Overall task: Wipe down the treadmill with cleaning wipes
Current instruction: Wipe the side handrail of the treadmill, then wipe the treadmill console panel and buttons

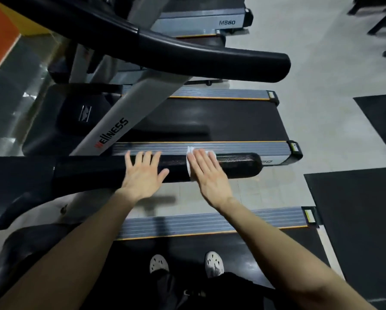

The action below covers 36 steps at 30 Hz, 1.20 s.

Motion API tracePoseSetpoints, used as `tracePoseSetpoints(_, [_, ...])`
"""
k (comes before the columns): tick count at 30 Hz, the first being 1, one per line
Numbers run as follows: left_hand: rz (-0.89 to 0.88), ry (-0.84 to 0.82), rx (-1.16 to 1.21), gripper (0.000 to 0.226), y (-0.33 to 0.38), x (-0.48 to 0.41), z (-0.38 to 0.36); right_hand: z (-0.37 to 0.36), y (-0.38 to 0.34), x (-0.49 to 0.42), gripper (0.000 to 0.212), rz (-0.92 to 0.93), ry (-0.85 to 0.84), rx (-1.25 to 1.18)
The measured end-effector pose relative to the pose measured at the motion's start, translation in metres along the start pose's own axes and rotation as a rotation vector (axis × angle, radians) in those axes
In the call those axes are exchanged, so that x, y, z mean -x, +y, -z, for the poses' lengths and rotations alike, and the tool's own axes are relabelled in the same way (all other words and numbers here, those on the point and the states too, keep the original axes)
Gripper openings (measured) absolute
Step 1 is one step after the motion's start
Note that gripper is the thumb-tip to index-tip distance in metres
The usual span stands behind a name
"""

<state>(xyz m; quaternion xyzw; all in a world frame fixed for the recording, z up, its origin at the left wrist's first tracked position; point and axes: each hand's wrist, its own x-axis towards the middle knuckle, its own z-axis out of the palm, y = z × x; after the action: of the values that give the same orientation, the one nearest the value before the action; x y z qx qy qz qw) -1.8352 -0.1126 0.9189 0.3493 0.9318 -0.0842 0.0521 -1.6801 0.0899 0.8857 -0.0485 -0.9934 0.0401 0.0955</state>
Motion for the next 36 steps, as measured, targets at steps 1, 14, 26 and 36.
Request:
tracePoseSetpoints(1, [0.001, 0.001, -0.003, 0.074, 0.000, -0.001, 0.000, 0.002, 0.015, 0.006, 0.073, 0.007, 0.007, -0.003])
tracePoseSetpoints(14, [-0.082, 0.111, 0.179, 0.071, -0.013, 0.031, 0.006, 0.076, 0.076, 0.009, 0.037, -0.094, 0.135, -0.287])
tracePoseSetpoints(26, [0.453, 0.316, 0.232, 0.040, -0.177, 0.181, 0.038, 0.073, -0.198, -0.178, 0.020, 0.271, -0.138, -0.686])
tracePoseSetpoints(36, [0.633, 0.447, 0.148, 0.030, -0.309, 0.254, 0.057, 0.005, -0.385, -0.239, 0.070, 0.731, -0.081, -0.311])
